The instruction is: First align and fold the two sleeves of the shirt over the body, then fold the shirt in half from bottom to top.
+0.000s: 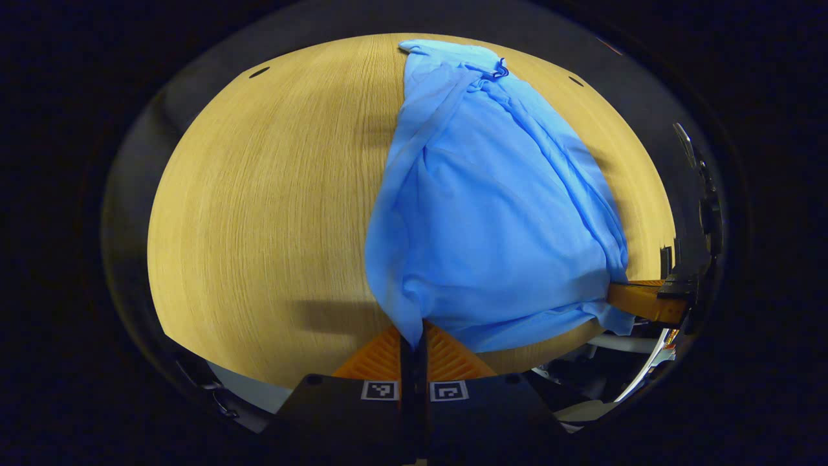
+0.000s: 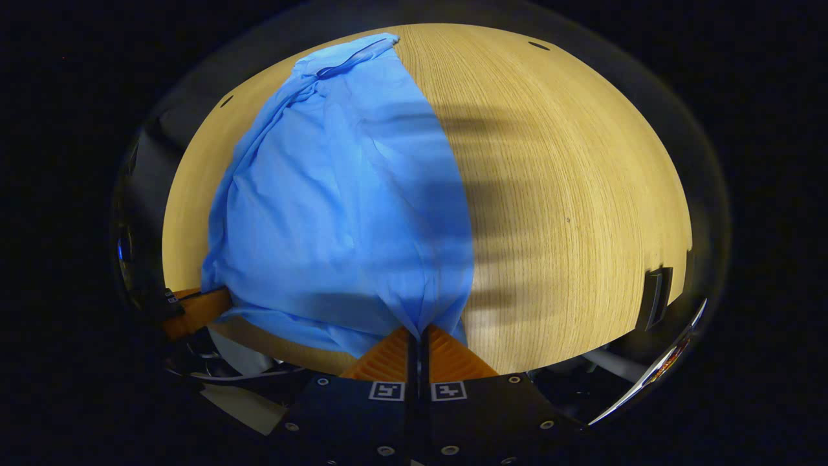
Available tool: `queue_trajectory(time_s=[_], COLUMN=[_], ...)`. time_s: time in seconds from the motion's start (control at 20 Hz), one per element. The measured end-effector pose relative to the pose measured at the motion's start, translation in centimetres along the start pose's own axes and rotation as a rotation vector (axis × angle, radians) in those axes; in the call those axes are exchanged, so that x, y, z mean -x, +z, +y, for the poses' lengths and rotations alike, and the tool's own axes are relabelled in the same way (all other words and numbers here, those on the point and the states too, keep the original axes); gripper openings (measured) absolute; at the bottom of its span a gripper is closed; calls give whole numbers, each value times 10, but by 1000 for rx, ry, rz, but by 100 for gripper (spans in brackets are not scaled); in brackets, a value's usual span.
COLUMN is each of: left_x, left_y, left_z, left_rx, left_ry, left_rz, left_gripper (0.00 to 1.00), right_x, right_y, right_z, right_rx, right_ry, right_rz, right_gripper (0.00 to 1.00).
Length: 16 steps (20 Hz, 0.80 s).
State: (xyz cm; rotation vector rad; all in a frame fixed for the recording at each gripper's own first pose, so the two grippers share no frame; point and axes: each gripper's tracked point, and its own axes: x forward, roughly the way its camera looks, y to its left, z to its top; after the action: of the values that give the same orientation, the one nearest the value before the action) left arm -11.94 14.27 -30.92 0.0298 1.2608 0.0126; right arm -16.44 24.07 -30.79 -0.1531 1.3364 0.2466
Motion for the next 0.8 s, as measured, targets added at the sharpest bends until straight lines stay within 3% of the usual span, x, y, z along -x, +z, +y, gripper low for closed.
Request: queue_trajectory(time_s=[0.3, 0.8], left_x=[7, 33], left_y=[42, 172], left_z=[5, 19], left_rx=[-4, -5], left_ry=[7, 37], left_rz=[-35, -194], left_gripper=[4, 4], right_x=[27, 61], right_y=[57, 168], right_z=[9, 11], right_rx=[23, 82], right_ry=[51, 64], right_rz=[-93, -239], right_gripper=[0, 0])
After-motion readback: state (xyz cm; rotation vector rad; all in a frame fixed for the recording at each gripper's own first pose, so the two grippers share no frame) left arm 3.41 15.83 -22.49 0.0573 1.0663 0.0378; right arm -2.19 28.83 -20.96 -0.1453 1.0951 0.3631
